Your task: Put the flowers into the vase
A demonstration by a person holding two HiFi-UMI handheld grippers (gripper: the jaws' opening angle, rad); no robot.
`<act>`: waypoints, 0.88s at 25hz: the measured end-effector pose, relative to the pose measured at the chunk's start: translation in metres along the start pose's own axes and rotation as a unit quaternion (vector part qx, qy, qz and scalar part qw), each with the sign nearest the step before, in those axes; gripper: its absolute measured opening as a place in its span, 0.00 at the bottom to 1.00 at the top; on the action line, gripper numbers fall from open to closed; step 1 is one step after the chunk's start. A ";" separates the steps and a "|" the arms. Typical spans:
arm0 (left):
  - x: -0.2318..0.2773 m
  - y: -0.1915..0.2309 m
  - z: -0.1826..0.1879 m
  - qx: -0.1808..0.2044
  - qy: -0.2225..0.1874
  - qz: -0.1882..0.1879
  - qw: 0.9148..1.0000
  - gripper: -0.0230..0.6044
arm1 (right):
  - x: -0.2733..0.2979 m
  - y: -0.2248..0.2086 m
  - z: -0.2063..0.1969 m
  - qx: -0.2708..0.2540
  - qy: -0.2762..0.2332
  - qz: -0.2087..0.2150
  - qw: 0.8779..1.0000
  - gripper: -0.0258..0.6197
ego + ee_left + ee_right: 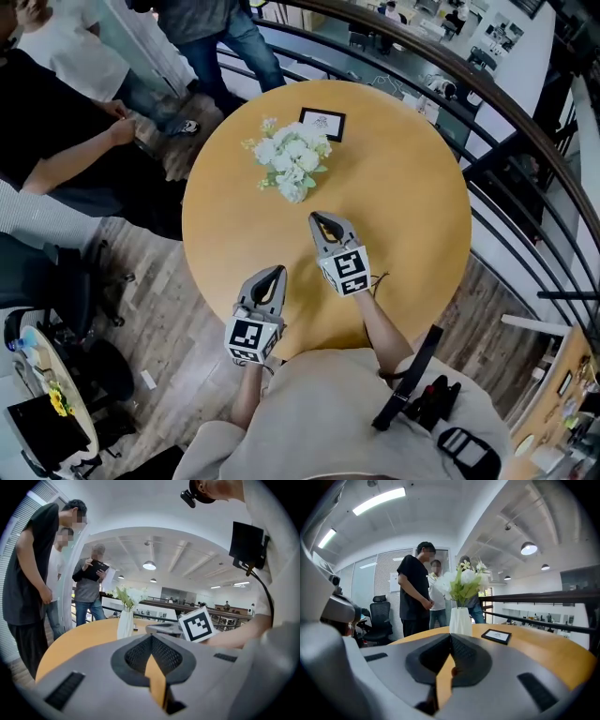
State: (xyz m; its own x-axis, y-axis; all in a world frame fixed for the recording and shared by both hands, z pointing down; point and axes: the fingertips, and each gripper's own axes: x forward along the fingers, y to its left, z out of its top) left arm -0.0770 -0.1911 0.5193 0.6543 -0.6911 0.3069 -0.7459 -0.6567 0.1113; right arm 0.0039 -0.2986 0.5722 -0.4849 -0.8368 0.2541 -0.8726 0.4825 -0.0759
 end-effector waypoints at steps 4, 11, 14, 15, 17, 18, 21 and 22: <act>0.004 -0.011 -0.003 0.005 -0.004 0.004 1.000 0.05 | -0.023 0.016 -0.009 -0.001 0.005 0.016 1.000 0.05; -0.005 -0.035 -0.007 0.025 -0.025 0.025 0.999 0.05 | -0.057 0.035 -0.005 -0.006 -0.021 0.056 0.998 0.05; -0.001 -0.044 -0.012 0.030 -0.025 0.022 0.999 0.05 | -0.072 0.042 -0.010 -0.011 -0.023 0.067 0.997 0.05; 0.000 -0.048 -0.012 0.032 -0.026 0.020 0.999 0.05 | -0.081 0.042 -0.009 -0.011 -0.024 0.067 0.997 0.05; 0.001 -0.057 -0.007 0.034 -0.032 0.017 0.999 0.05 | -0.103 0.041 -0.003 -0.012 -0.027 0.058 0.998 0.05; 0.000 -0.062 -0.004 0.035 -0.037 0.016 0.999 0.05 | -0.114 0.040 -0.001 -0.015 -0.028 0.052 0.998 0.05; -0.010 -0.081 0.001 0.036 -0.050 0.008 0.998 0.05 | -0.149 0.042 -0.003 -0.004 -0.024 0.034 0.999 0.05; -0.016 -0.085 -0.001 0.035 -0.054 0.006 0.998 0.05 | -0.158 0.046 -0.006 0.002 -0.022 0.030 0.999 0.05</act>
State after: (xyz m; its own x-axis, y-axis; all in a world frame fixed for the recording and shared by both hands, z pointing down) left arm -0.0240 -0.1235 0.5052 0.6577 -0.7253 0.2033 -0.7458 -0.6649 0.0408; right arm 0.0408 -0.1427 0.5338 -0.5380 -0.8171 0.2071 -0.8423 0.5310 -0.0928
